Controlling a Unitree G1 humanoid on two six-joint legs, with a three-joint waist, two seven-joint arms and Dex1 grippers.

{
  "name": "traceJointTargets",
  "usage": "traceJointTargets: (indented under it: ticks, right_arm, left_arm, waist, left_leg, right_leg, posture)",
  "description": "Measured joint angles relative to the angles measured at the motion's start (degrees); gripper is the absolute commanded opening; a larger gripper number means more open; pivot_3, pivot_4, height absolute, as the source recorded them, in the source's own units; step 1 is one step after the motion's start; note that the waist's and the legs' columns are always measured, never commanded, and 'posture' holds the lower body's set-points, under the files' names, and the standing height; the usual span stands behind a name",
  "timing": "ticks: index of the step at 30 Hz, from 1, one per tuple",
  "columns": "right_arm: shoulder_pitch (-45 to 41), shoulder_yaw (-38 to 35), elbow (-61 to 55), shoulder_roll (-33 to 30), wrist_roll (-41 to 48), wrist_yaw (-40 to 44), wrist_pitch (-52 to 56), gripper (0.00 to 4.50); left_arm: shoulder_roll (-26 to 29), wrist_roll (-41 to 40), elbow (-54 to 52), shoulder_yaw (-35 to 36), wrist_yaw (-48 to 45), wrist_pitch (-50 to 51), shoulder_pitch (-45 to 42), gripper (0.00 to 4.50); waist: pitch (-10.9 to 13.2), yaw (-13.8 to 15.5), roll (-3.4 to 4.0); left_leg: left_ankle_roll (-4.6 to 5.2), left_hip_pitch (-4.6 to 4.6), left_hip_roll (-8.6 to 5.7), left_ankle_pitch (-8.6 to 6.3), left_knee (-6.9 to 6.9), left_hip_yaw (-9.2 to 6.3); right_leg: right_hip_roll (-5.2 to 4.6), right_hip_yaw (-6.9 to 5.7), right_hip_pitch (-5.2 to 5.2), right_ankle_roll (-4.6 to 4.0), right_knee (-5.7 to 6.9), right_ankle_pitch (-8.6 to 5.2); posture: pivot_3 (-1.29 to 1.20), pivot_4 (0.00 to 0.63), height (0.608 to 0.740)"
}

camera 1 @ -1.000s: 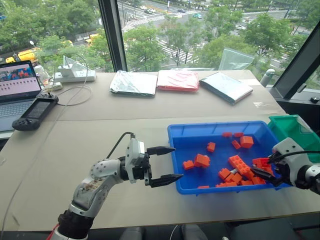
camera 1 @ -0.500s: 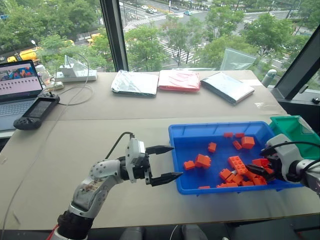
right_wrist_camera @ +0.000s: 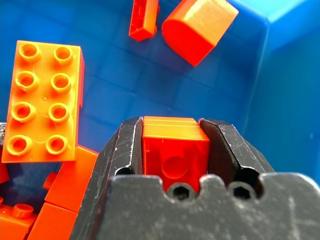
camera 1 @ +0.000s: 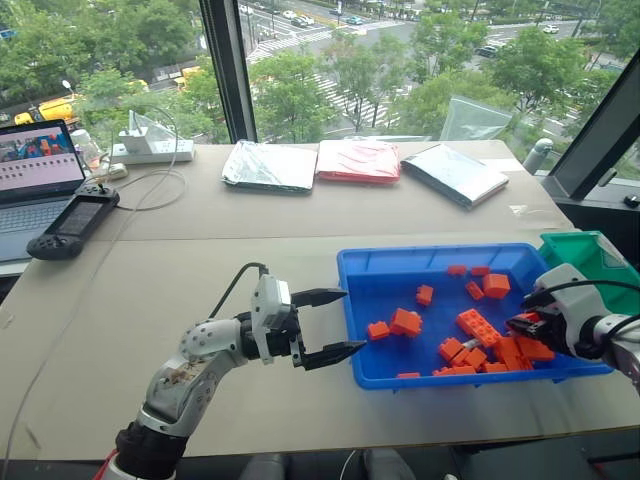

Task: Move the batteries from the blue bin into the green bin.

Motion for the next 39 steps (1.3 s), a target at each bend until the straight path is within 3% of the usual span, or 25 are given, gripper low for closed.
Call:
traceJointTargets:
  ticks: [5,8,10,16,22,29,39]
  right_arm:
    - [-9.5,-1.7,1.9,1.4,-0.1,-1.6,-0.8,1.49]
    - [-10.9,0.8,4.6,2.4,-2.1,-2.8,-2.3,1.49]
    - [-11.5,2.3,6.6,3.7,-3.2,-3.7,-3.4,2.50]
    - [-11.8,4.0,11.1,5.2,-6.9,-5.2,-9.4,4.37]
    - [-11.2,2.6,8.3,2.2,-6.0,-1.5,-8.7,4.44]
    - [0.4,-2.9,-2.2,-6.7,1.8,10.3,3.1,4.44]
    - [2.8,-1.2,-3.7,-6.6,1.7,9.3,5.7,4.44]
  left_arm:
    - [0.1,0.7,-0.1,-0.1,0.1,0.0,0.0,4.50]
    - [0.2,0.8,-0.1,-0.1,0.1,0.0,0.1,4.50]
    - [0.2,0.9,-0.1,-0.2,0.1,0.0,0.1,4.50]
    - [0.0,1.1,-0.1,-0.2,0.4,0.0,0.4,4.50]
    - [-0.1,1.1,-0.2,-0.2,0.7,0.0,0.7,4.50]
    - [-0.3,1.2,-0.4,-0.2,1.4,0.0,1.1,4.50]
    - [-0.9,1.2,-0.4,-0.3,1.6,0.0,1.1,4.50]
  waist:
    - [0.0,0.0,0.01]
    - [0.0,0.2,0.01]
    - [0.0,0.3,0.02]
    - [0.0,0.1,0.04]
    - [0.0,0.1,0.12]
    - [0.0,0.4,0.11]
    - [0.0,0.0,0.13]
  left_leg:
    - [0.00,0.03,0.00,0.00,0.00,0.00]
    - [0.00,-0.05,-0.01,0.00,0.00,0.07]
    - [0.00,-0.08,-0.04,0.00,0.00,0.06]
    - [0.02,-0.07,-0.02,-0.01,-0.02,0.04]
    - [0.03,-0.06,-0.01,-0.02,-0.02,-0.01]
    - [0.06,-0.04,0.01,-0.03,0.00,-0.10]
    - [0.06,0.01,0.00,-0.03,0.00,0.01]
  right_leg:
    - [0.05,0.01,0.02,-0.01,0.00,0.00]
    - [-0.02,-0.01,-0.01,0.00,-0.03,0.00]
    - [-0.08,0.00,-0.04,0.00,-0.03,0.00]
    - [-0.05,0.00,-0.05,0.00,-0.03,0.00]
    - [-0.05,0.01,-0.06,0.00,-0.02,0.00]
    - [-0.05,-0.01,0.03,0.01,-0.06,0.00]
    - [-0.02,0.03,0.01,0.01,-0.02,0.00]
  posture:
    - [0.00,0.150,0.740]
    - [0.00,0.150,0.740]
    - [0.00,0.150,0.740]
    - [0.00,0.150,0.740]
    - [0.00,0.150,0.740]
    - [0.00,0.150,0.740]
    - [0.00,0.150,0.740]
